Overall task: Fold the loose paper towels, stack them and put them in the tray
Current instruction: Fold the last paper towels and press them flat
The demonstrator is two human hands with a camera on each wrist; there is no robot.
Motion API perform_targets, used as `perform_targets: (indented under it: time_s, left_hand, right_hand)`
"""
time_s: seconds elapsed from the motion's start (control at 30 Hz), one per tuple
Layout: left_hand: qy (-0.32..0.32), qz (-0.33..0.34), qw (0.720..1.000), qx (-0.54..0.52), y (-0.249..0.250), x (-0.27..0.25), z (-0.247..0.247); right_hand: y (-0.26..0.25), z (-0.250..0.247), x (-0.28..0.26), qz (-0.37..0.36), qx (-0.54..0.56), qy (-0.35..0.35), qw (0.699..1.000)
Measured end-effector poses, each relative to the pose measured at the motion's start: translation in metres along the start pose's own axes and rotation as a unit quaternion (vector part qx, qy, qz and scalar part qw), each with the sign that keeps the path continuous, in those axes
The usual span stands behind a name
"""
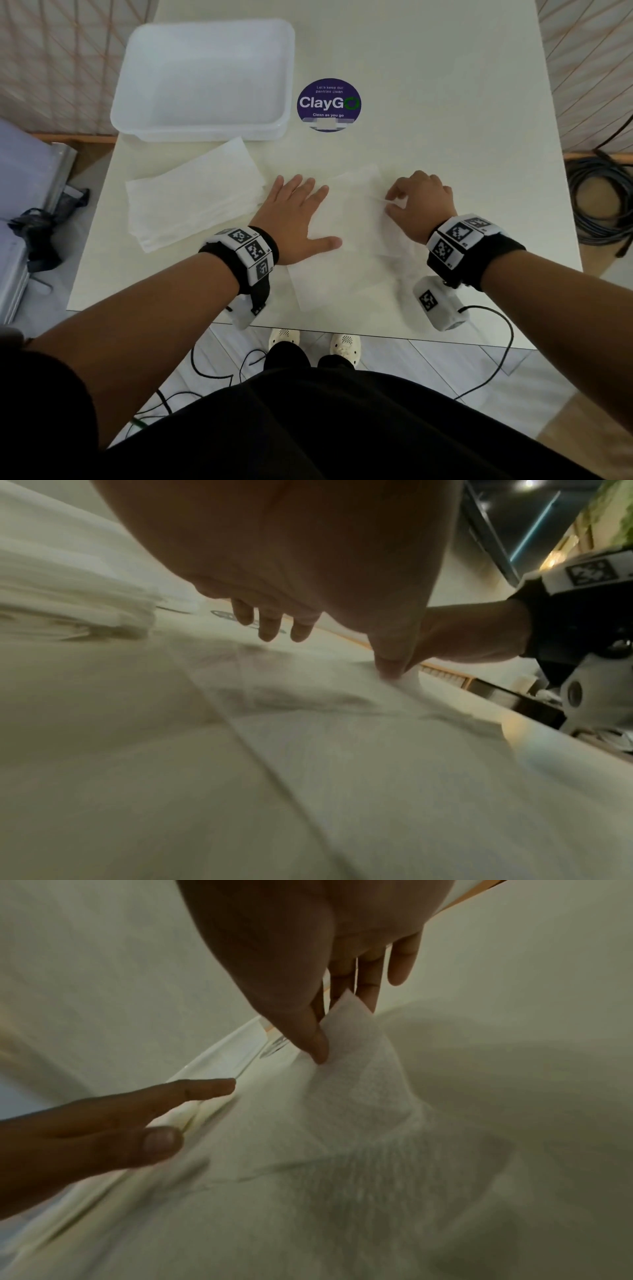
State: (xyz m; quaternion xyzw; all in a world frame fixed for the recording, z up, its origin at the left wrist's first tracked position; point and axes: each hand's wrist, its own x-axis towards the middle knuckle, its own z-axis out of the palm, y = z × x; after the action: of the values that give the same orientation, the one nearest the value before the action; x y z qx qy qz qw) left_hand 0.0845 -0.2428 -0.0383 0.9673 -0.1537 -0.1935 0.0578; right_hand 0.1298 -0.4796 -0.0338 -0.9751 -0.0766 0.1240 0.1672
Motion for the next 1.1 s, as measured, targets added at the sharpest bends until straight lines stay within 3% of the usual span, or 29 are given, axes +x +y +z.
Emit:
perform_targets:
  time_s: [0.13, 0.33, 0.5, 0.63, 0.7, 0.77, 0.87, 1.1]
  left_hand:
    - [0.097, 0.041, 0.986, -0.130, 0.015, 0.011, -0.015]
    - [0.144, 0.023, 0.939, -0.313, 0.025, 0.018, -0.025]
    - [0.178, 0.007, 0.917, -0.357, 0.002, 0.006, -0.038]
    - [0.154, 0.000, 0.935, -0.319, -0.041, -0.012, -0.066]
    - [0.149, -0.019, 0.943, -0.298, -0.067, -0.021, -0.082]
    - [0.148, -0.040, 0.948, -0.277, -0.092, -0.029, -0.096]
    - [0.140, -0.057, 0.957, -0.249, -0.126, -0.039, -0.109]
    - [0.074, -0.079, 0.965, -0.240, -0.185, -0.032, -0.086]
  right_hand:
    - [-0.008, -0.011, -0.001, -0.011, 0.134, -0.009, 0.991]
    - [-0.024, -0.034, -0.005, -0.011, 0.290, -0.012, 0.957]
    - [-0.041, -0.032, -0.002, -0.030, 0.371, 0.006, 0.928]
    - [-0.060, -0.021, 0.015, 0.035, 0.469, -0.009, 0.882]
    - [-0.067, -0.010, 0.026, -0.003, 0.363, -0.016, 0.931]
    - [-0.072, 0.003, 0.037, -0.090, 0.164, -0.043, 0.982]
    - [-0.081, 0.019, 0.051, -0.169, -0.031, -0.065, 0.983]
    - [-0.099, 0.023, 0.069, -0.154, -0.117, -0.062, 0.979]
